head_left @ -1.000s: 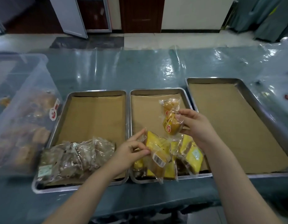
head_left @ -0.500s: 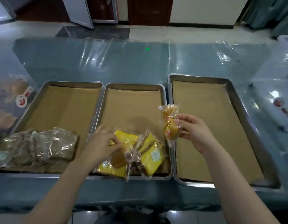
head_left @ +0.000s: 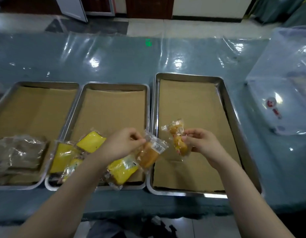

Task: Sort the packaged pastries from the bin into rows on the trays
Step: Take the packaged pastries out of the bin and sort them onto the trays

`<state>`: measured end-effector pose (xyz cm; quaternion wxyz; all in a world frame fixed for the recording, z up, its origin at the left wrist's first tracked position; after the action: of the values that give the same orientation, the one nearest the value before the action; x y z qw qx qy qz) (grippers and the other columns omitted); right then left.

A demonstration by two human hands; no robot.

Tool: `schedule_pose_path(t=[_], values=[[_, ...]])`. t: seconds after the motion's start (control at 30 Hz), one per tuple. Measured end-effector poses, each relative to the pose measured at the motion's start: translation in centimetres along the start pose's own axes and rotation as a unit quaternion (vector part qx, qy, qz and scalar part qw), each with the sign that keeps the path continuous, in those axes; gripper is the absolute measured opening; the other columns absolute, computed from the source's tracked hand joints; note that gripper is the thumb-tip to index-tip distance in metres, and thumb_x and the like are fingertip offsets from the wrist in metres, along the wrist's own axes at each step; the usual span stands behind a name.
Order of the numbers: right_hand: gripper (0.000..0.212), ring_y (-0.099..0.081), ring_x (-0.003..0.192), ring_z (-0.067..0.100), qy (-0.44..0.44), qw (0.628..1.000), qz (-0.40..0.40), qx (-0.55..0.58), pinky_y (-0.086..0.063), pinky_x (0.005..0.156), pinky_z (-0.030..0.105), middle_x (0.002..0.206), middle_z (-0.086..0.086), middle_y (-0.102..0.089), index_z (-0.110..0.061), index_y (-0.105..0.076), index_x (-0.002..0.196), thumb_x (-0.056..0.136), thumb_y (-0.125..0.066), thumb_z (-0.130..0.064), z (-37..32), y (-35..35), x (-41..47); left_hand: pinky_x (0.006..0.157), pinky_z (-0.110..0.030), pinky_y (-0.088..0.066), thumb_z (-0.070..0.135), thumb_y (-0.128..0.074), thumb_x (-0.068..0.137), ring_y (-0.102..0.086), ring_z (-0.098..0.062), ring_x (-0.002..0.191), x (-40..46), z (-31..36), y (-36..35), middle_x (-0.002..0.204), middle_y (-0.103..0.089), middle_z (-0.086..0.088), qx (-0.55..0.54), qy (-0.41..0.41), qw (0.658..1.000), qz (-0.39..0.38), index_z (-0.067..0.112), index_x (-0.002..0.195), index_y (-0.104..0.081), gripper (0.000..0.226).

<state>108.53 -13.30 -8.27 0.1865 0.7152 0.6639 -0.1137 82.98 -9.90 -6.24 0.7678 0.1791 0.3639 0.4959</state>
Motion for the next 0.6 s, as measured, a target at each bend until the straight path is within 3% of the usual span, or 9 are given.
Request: schedule_pose_path(t=[0.07,0.2,0.4,0.53,0.6], values=[[0.015,-0.064,0.076,0.015,0.011,0.999,-0.019,-0.045,-0.053,0.065,0.021,0.083,0.003,-0.068,-0.015,-0.071,0.091,0.085,-0.072,-0.002,0.9,0.9,-0.5,0.078,-0.040,-0.057,0.045,-0.067,0.087,-0.066,-0.010,0.079,0.9,-0.1,-3.1,0.080,-0.069,0.012,0.009,0.015,0.999,-0.036,0.032,0.079,-0.066,0.014],[0.014,-0.069,0.087,0.013,-0.005,0.984,-0.092,-0.153,-0.054,0.071,0.019,0.094,0.002,-0.073,-0.013,-0.074,0.096,0.084,-0.073,-0.006,3.2,2.5,-1.3,0.069,-0.031,-0.057,0.039,-0.067,0.089,-0.069,-0.012,0.073,1.8,-0.1,-7.4,0.082,-0.068,0.007,0.019,0.027,0.997,-0.072,0.027,0.082,-0.063,0.014],[0.013,-0.064,0.093,0.007,-0.044,0.915,-0.232,-0.327,-0.053,0.085,0.023,0.098,-0.008,-0.070,-0.025,-0.075,0.090,0.084,-0.072,-0.013,6.0,0.8,-1.9,0.070,-0.031,-0.059,0.042,-0.068,0.087,-0.069,-0.010,0.073,1.7,-0.6,-10.1,0.084,-0.067,0.005,0.050,0.045,0.993,-0.095,0.024,0.089,-0.059,0.020],[0.016,-0.064,0.094,0.006,-0.003,0.896,-0.237,-0.376,-0.053,0.086,0.025,0.099,-0.012,-0.069,-0.031,-0.073,0.087,0.084,-0.073,-0.016,6.9,-2.2,-2.0,0.059,-0.025,-0.045,0.047,-0.067,0.086,-0.058,-0.009,0.072,1.2,-0.8,-10.4,0.084,-0.060,0.007,0.106,0.013,0.992,-0.070,0.027,0.087,-0.050,0.026],[0.018,-0.063,0.094,0.006,0.031,0.886,-0.227,-0.402,-0.053,0.087,0.028,0.101,-0.014,-0.066,-0.038,-0.069,0.085,0.083,-0.074,-0.020,7.4,-3.6,-2.0,0.061,-0.023,-0.044,0.044,-0.066,0.087,-0.053,-0.004,0.075,0.9,-0.6,-10.5,0.089,-0.055,0.010,0.125,-0.020,0.991,-0.045,0.028,0.091,-0.048,0.024]])
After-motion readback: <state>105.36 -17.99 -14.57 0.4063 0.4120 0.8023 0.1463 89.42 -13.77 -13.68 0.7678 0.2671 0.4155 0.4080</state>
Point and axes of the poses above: each hand's wrist, its own x-axis towards the middle knuckle, its own y-axis out of the back of the hand, z = x × y, the point moved 8 cm from there along x, towards the middle knuckle
